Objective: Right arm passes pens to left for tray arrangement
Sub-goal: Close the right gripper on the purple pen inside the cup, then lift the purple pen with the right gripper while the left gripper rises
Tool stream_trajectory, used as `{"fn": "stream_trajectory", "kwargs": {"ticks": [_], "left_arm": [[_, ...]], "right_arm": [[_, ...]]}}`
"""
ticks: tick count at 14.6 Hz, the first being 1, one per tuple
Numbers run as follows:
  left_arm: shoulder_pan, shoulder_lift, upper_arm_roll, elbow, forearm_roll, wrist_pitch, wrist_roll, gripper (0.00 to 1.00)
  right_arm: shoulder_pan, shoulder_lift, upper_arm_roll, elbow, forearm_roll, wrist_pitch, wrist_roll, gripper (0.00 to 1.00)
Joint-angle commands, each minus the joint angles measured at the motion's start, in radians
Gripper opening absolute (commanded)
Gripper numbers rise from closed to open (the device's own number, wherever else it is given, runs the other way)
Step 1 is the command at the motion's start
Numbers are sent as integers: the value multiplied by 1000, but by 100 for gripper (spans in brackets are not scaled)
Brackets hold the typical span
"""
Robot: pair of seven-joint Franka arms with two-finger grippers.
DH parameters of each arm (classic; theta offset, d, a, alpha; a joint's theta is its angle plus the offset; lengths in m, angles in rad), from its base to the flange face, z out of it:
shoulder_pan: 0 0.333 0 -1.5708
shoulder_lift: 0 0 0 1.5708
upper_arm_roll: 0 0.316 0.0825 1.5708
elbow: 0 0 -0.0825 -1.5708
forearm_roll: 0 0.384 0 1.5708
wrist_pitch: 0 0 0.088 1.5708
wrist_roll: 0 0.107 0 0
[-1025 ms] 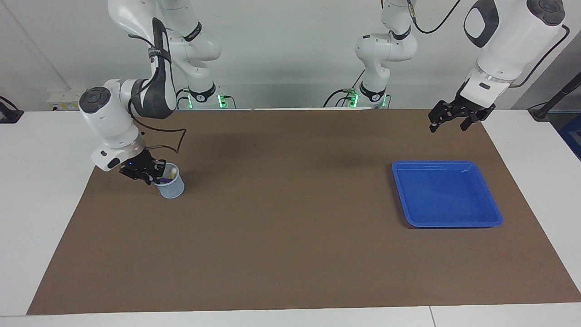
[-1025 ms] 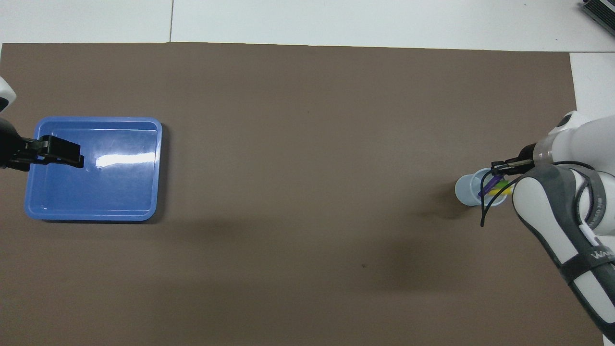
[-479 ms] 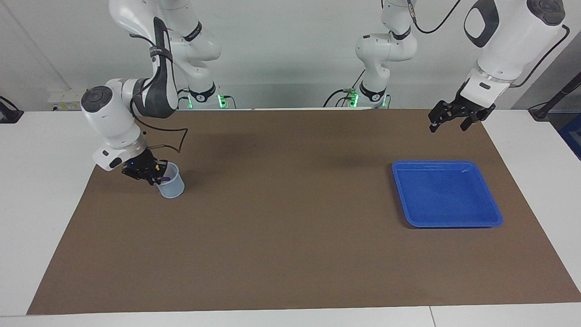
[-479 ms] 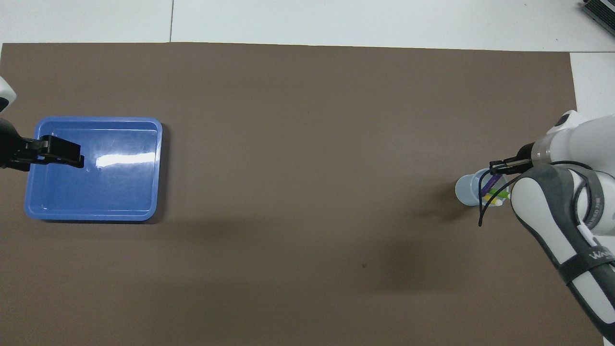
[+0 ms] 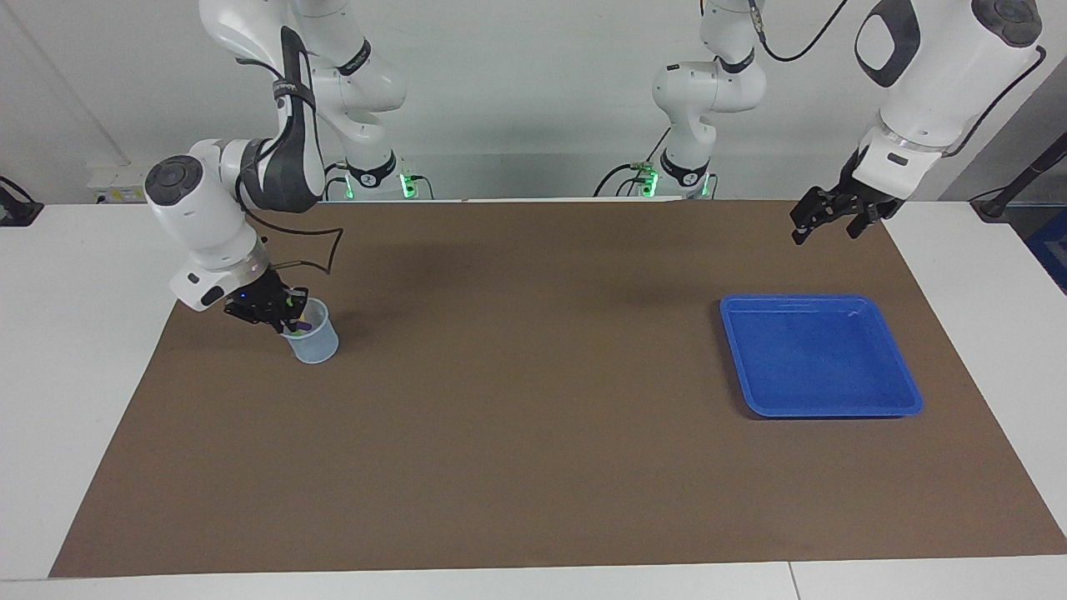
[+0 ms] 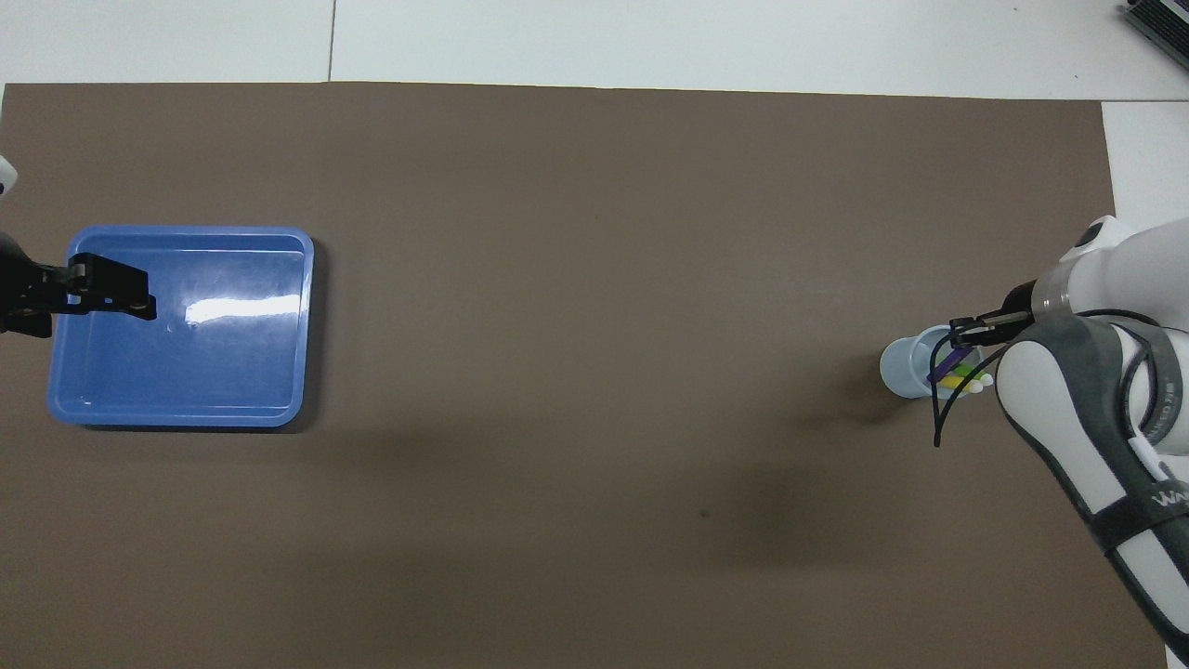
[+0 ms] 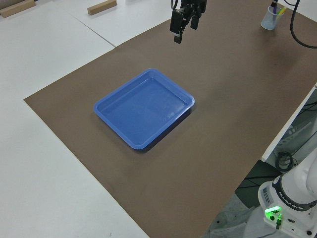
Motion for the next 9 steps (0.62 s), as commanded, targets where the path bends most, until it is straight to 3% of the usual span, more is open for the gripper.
{"fn": "stream_trajectory", "kwargs": {"ticks": [1,9], "left_arm": [[-2,-28,2,-27,3,-10,-111,100],[-17,-48,-27,-27,3,-26,-351,100]], "right_arm": [[-5,-30,1,10,9,-55,-8,0],[-2,-79,6,54,9,-161,-10,0]]}}
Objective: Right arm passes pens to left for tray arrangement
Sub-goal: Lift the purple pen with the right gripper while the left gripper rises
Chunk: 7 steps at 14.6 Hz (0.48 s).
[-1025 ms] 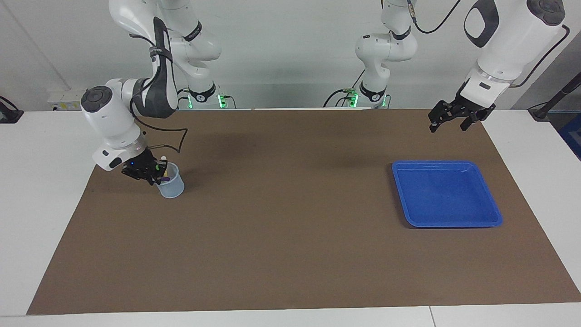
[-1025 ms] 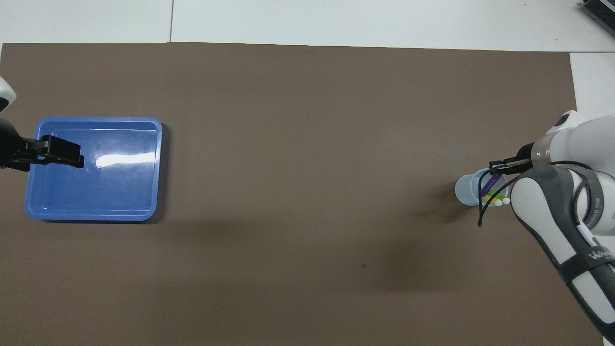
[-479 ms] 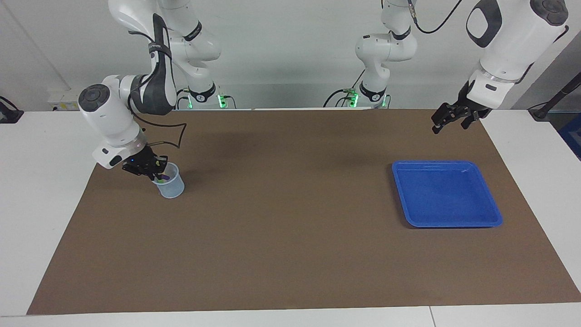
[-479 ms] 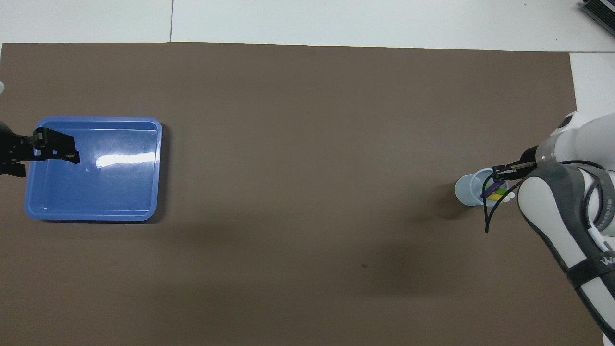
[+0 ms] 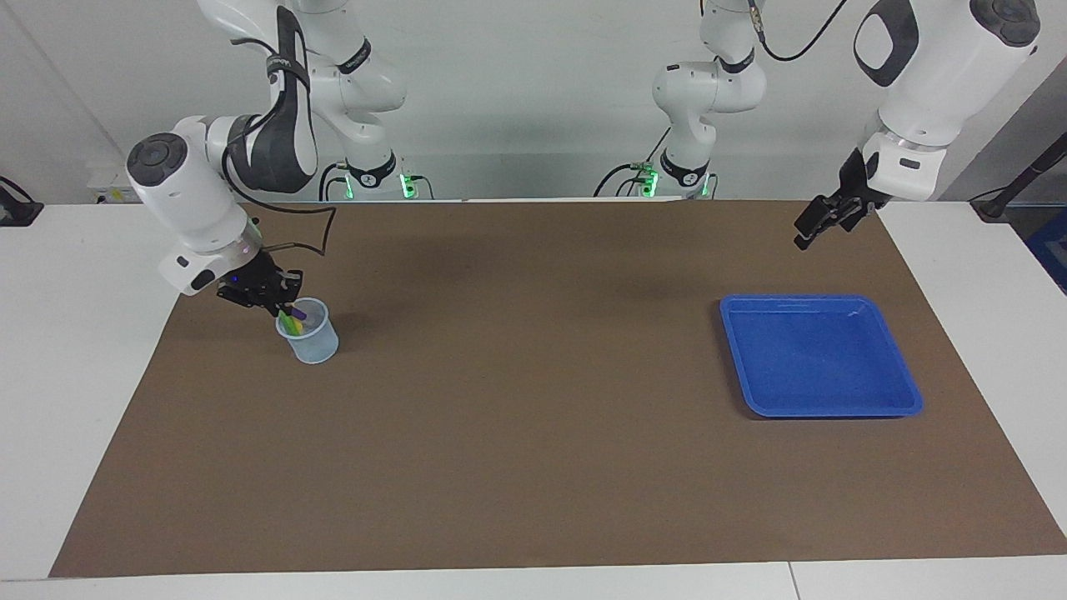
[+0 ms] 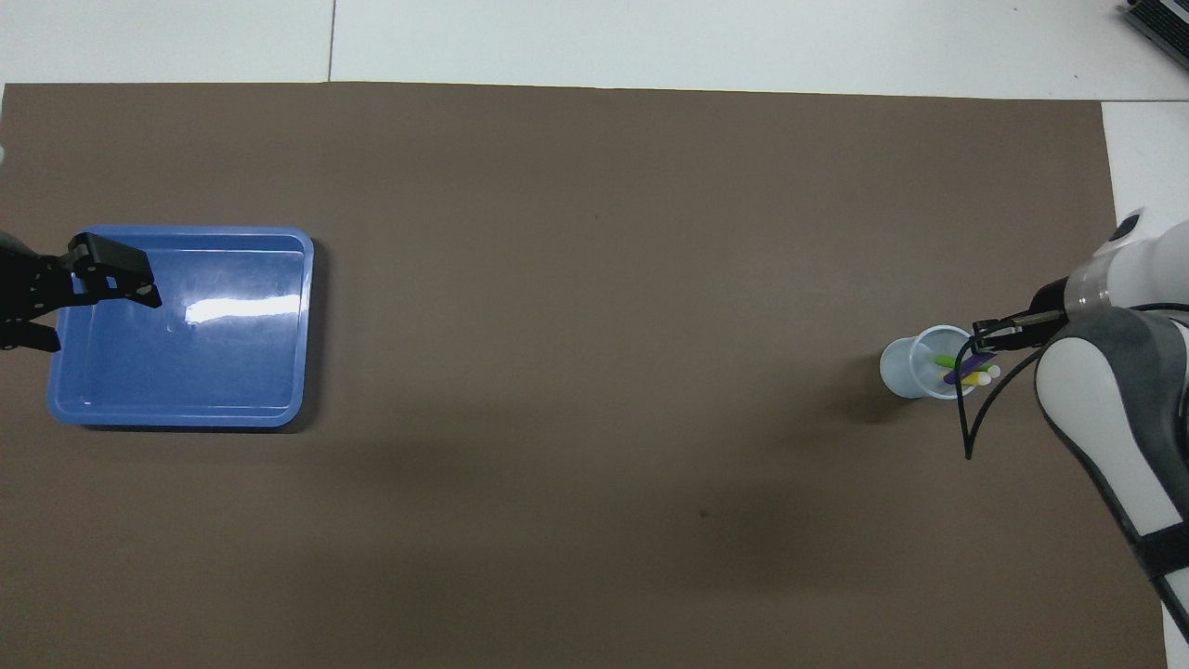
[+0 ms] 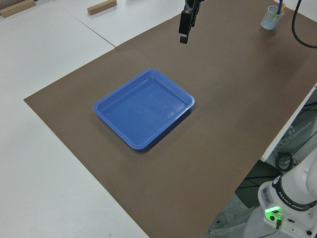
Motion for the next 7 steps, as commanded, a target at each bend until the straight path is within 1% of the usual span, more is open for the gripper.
{"fn": "stream_trajectory", "kwargs": {"ticks": [1,3,5,7], "left_arm": [[-15,-39,-26,-26,3,-30,-119,100],[-15,-39,-72,-26,3,-29,-270,100],[-15,-45,-125,-32,1,-44,-499,100],[-33,-66,-153,-76,-5,-35,-619,100]], "right_arm": [[-2,-26,5,-2,9,-24,-10,0],[-2,-44,5,1,9,-50,-13,0],[-2,-64,5,25,9,-98,-17,0],[1,-74,6,62,9,-148,-17,0]]}}
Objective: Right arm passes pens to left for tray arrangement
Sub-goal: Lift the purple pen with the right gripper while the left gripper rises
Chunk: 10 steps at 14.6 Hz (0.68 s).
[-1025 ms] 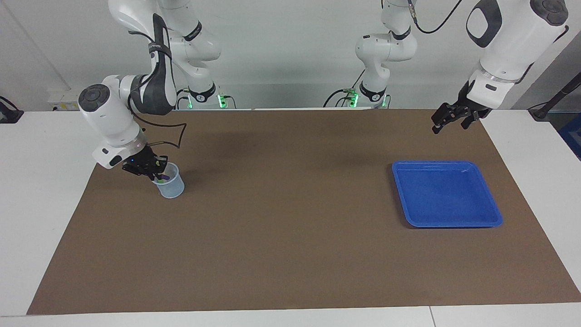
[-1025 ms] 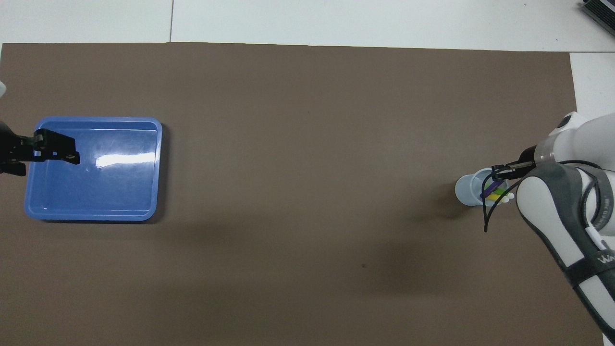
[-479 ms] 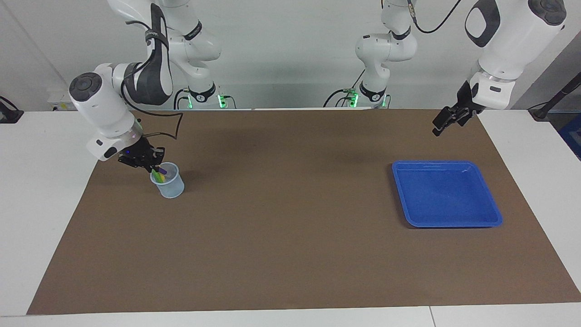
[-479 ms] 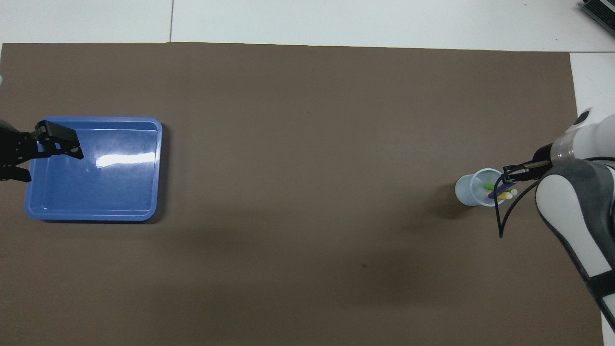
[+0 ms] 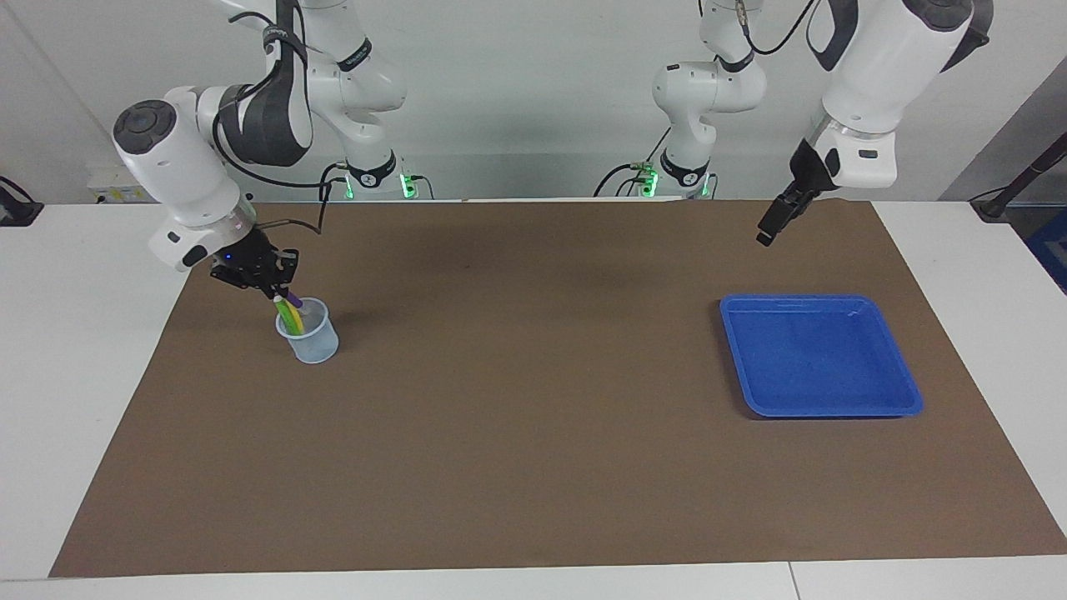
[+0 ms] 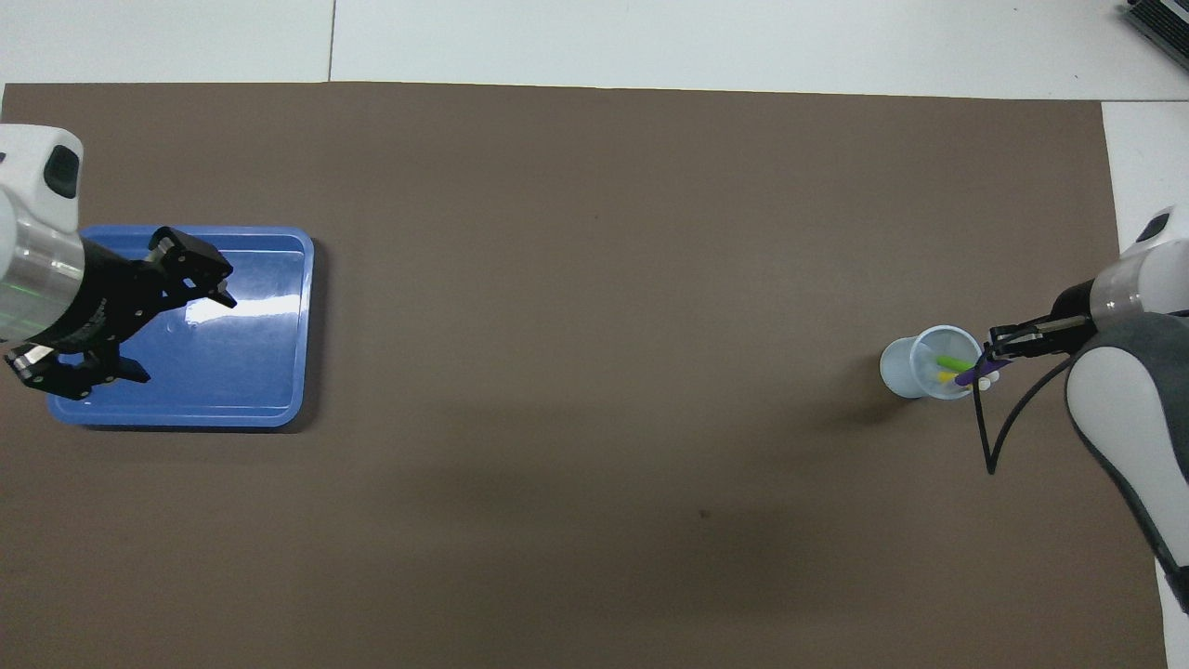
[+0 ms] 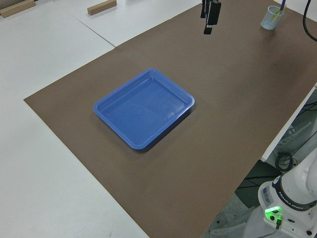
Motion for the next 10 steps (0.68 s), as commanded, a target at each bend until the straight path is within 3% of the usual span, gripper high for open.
{"fn": "stream_trajectory", "kwargs": {"ticks": [1,5,10], "left_arm": [[-47,-55,-11,-86,-6,6,-152,100],[-63,-98,-8,-192,-199,151,-369,100],[-104,-112,-14,-250,-282,320,-620,100]], "right_arm": [[1,-27,5,44,9,-79,-19,0],[1,-66,16,64,96,-131,-14,0],[1,-67,15,107,301,-206,-7,0]]}}
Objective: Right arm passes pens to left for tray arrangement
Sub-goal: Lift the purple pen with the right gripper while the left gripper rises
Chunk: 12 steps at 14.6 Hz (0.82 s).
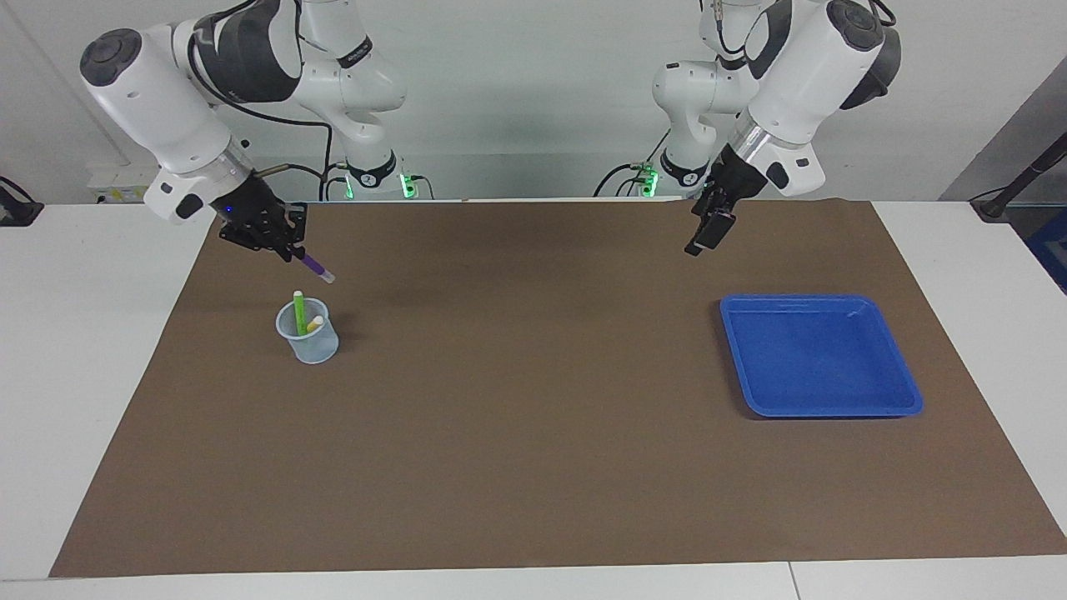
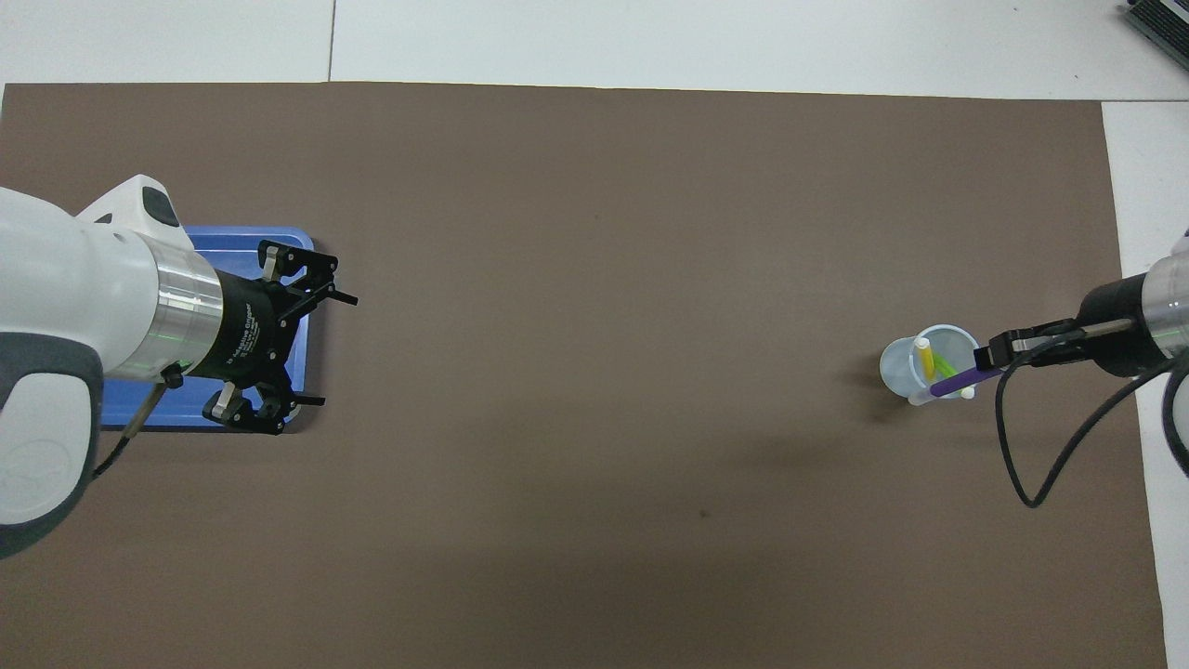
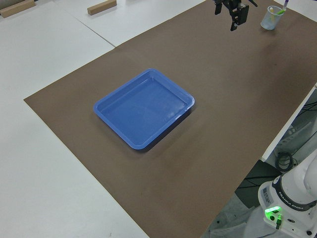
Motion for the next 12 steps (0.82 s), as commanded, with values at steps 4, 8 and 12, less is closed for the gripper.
{"fn": "stream_trajectory", "kwargs": {"ticks": [4,8,12], "left_arm": [[-63,-63,11,-122,-108,184,-329,100],[-113,-70,8,-153,-160,293,-607,100],[-231,-70,9,-173,-160,401,-761,100]], "right_arm": [[-5,-5,2,15,237,-49,-7,0],[-4,-10,28,9,376,-74,-11,0],[9,-36,67,-31,491,-62,-16,0]]}}
